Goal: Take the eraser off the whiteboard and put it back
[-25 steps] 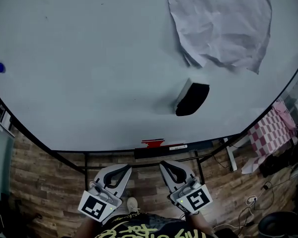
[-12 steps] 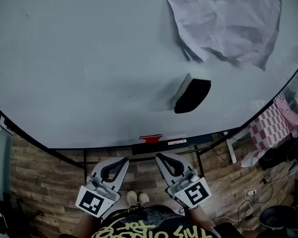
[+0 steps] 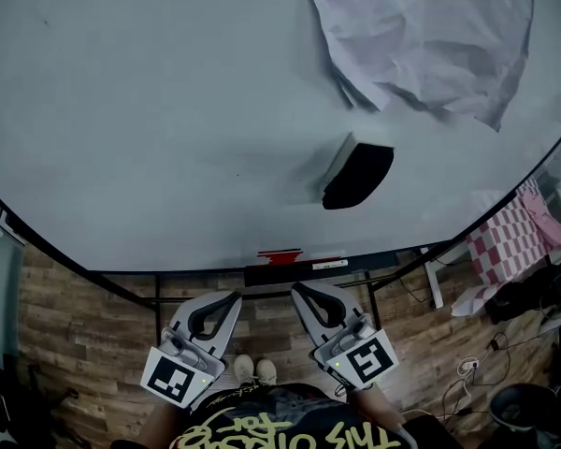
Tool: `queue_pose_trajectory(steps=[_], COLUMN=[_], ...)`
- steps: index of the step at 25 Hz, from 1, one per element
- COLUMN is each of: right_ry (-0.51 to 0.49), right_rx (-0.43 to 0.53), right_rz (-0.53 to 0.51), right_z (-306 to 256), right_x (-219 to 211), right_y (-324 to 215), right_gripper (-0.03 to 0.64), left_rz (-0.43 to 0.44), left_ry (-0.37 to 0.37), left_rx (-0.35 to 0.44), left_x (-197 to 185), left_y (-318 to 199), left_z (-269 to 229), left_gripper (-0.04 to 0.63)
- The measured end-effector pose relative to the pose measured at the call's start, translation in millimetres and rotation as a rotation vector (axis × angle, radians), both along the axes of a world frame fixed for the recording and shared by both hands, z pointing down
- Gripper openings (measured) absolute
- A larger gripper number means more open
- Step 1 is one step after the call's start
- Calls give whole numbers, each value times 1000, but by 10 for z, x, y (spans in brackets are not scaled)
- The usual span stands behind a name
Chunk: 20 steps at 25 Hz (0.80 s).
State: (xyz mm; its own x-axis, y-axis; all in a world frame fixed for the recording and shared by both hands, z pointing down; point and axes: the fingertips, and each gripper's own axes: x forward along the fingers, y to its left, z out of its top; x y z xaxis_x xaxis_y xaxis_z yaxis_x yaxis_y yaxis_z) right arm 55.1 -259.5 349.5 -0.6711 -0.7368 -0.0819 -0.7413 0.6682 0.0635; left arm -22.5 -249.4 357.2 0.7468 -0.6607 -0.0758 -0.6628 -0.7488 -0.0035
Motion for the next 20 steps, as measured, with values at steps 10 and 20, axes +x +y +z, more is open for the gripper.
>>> queue_pose_trajectory(steps=[10, 20], right_ry=[52, 87], right_rx=[-20, 35], right_rz=[53, 160], right_z=[-129, -557], right_x=[192, 454], right_y=[-79, -263], right_gripper=[9, 12], left_rz=[-14, -22], left_ry=[1, 9], left_rx=[13, 5], left_x=[-26, -75], left_y=[23, 0], left_z=[-41, -23], left_gripper=[3, 3])
